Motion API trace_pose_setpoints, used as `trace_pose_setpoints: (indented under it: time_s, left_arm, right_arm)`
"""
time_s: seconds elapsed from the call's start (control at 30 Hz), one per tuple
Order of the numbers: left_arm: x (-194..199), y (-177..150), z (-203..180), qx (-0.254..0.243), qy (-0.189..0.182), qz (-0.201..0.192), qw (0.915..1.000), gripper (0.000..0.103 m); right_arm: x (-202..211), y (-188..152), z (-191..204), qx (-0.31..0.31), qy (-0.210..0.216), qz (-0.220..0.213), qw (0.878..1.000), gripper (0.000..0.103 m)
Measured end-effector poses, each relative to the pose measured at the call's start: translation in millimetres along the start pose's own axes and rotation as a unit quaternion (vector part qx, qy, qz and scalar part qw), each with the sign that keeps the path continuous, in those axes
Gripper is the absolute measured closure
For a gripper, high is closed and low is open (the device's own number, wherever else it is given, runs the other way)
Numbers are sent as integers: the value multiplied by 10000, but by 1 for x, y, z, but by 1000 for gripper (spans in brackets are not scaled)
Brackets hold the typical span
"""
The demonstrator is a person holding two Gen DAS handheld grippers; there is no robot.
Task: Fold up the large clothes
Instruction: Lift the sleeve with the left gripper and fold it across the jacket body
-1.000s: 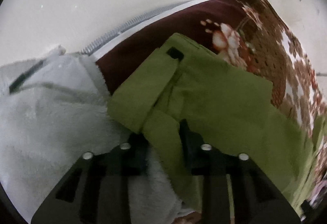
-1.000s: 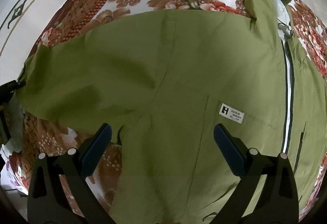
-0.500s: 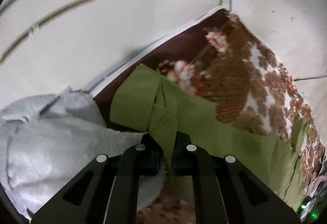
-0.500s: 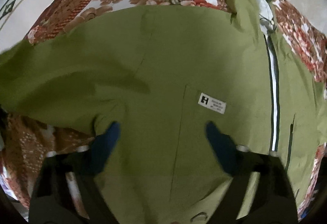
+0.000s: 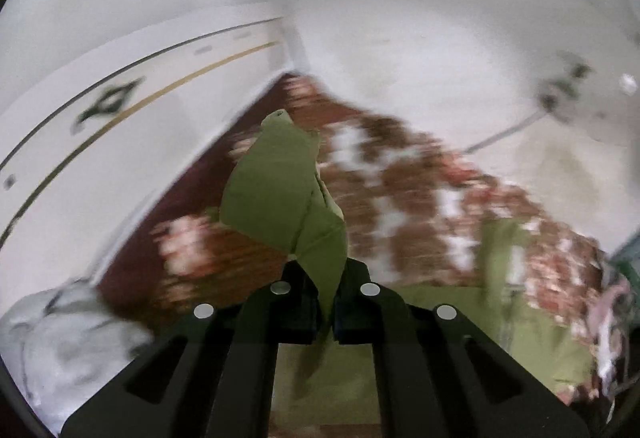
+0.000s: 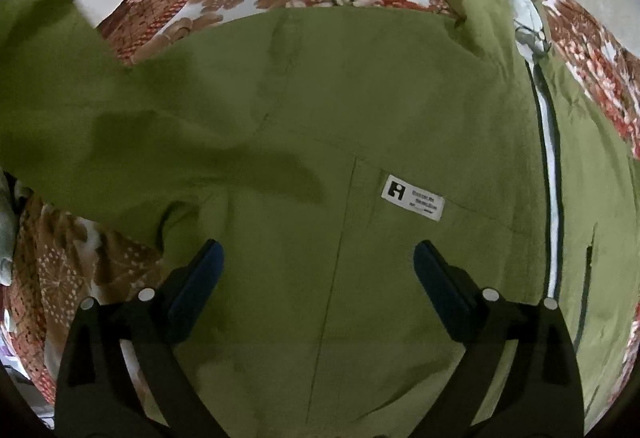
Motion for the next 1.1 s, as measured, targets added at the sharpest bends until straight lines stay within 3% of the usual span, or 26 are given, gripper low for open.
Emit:
trace_pose_setpoints:
  time_s: [0.17,0.33,0.47,0.57,0.73,0.87,1.1]
  left_arm:
    - [-2,3,-139,-552,-804,-156,9951,100]
    - [-22,-21,-278,-933,-1547,-75,9835,100]
    - [-44,-73,-384,-1236,-1931,166,9732,100]
    - [-70,-132,-466,-1556,-2099,456,9642,100]
    - [-116,-224,-537,-1893,-2175,1067,9516,100]
    - [-147,-280,-569,-2160,-2098,1394,9433,100]
    - [-175,-348,-611,-2611,-1899,1590,9330,100]
  right_arm:
    - [-18,-8,7,236,23,100,9997,8]
    - [-21,-16,7,342,65,30,9994,8]
    - [-18,-22,4,511,163,43,9986,8]
    - [-17,-24,-5,552,256,54,9981,8]
    - [-16,-30,-29,557,362,7,9978,8]
    - [-18,-39,-46,470,467,48,9978,8]
    - [-11,-56,-56,805,828,-141,9932,7]
Point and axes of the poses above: each gripper's, at about its wrist camera, not at the fingertips, and x roughly against the way its jaws point, z to its left, y to its top, the point moved 3 cm from there along -x, roughly the way its jaws point, and after that the axes turned 1 degree about -x, right-handed, at the moved point
